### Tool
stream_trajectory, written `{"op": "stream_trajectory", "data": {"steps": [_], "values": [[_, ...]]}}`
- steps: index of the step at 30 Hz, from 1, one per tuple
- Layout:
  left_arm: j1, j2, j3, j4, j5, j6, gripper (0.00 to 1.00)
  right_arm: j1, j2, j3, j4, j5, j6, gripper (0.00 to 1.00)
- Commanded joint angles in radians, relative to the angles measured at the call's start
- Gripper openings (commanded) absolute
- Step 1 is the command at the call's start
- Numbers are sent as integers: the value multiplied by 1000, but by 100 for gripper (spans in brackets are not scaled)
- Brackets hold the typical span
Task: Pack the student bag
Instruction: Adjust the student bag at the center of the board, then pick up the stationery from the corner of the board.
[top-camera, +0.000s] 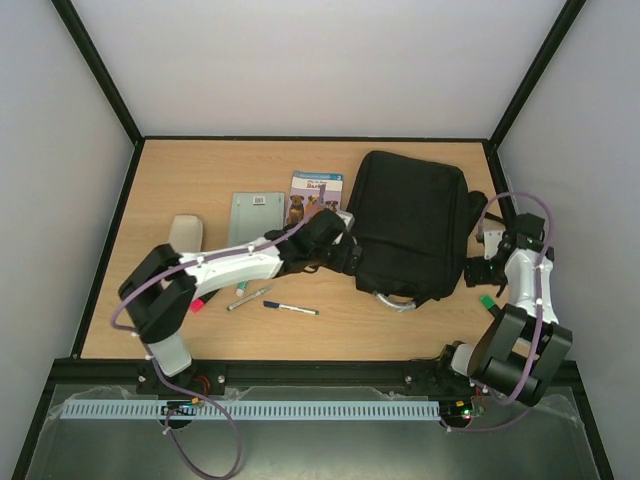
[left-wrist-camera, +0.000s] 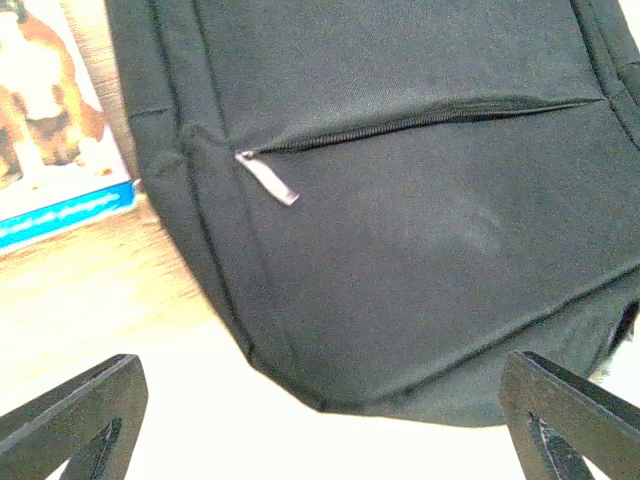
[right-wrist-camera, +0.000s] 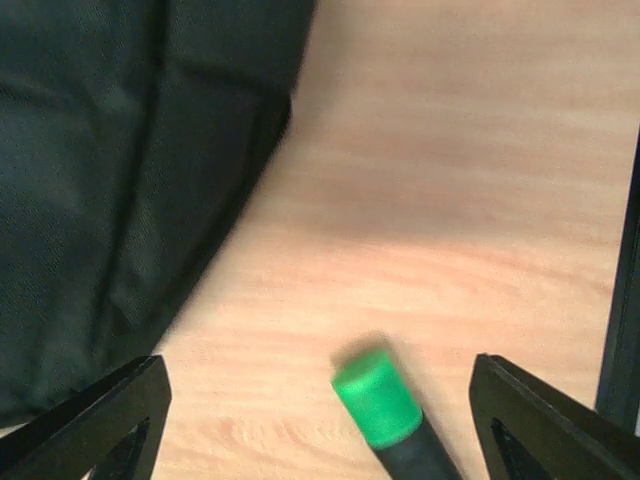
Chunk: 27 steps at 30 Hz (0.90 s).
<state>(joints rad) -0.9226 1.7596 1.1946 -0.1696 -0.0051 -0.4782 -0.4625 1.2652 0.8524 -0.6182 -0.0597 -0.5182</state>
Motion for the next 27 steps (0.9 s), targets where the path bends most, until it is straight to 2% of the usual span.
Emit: {"op": "stream_trajectory", "data": {"steps": [1, 9, 13, 27], "values": [[-4, -113, -108, 4, -38, -3, 99, -73, -48, -84, -106, 118, -144, 81], [-6, -268, -259, 30, -38, 15, 99, -257, 1, -68, -176, 114, -394, 72], [-6, -302, -295, 37, -31, 11, 99, -268, 21, -68, -178, 98, -484, 71], [-14, -336, -326, 44, -36, -16, 99, -268, 243, 2, -55, 69, -449, 54]]}}
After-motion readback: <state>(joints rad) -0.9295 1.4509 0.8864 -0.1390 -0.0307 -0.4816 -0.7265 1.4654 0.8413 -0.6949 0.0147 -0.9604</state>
